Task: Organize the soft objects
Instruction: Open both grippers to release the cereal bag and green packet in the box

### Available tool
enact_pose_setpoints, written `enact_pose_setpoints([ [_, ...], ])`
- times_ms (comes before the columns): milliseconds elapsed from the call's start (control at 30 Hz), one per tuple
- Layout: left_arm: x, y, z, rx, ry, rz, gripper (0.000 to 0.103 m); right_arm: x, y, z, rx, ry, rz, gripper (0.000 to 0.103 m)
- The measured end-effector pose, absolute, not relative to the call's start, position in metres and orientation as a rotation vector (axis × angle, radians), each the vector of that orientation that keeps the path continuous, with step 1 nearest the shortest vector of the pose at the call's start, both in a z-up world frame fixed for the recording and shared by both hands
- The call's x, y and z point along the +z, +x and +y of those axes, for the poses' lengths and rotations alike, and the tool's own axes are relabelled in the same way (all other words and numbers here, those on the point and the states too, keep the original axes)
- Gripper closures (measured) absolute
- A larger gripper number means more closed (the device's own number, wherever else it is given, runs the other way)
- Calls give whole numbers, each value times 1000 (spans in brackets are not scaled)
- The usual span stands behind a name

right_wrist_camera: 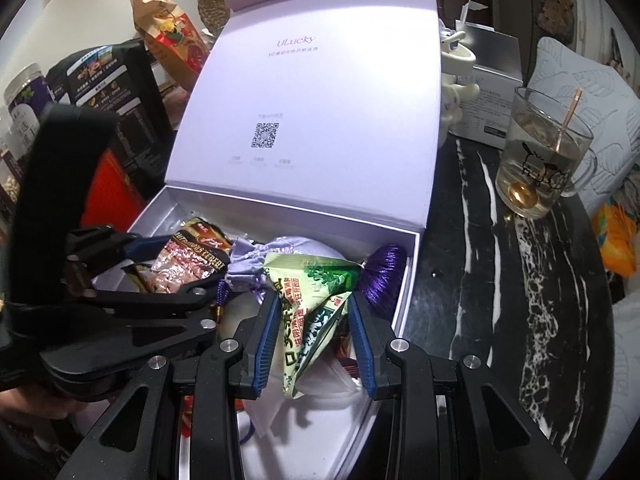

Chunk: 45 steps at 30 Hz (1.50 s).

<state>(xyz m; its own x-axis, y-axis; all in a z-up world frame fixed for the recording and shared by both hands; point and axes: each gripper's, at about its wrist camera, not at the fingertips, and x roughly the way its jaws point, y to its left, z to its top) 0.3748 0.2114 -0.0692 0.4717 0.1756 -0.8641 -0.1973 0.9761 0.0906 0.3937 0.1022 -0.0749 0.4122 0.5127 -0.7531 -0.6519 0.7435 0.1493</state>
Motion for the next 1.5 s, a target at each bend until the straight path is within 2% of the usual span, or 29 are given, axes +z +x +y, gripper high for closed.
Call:
enact_pose_setpoints([
  [67,-64,371,210,246,-13,1041,34,-75,394,102,731,-176,884,69],
  [167,-58,372,214,263,-18,1021,27,-75,394,103,724,-170,901,67],
  [533,-53,361,232,289,-47,1009,27,-75,393,112,710,-211,920,55],
  [800,-47,349,239,288,-63,999,27,-74,395,113,716,-200,975,51],
  [867,-43,347,239,289,-65,990,27,-71,393,112,713,-194,971,48],
  [967,-35,343,237,301,-57,966,27,-63,387,109,700,-196,937,39],
  [1500,25,316,221,303,-25,823,27,6,356,85,652,-192,765,38],
])
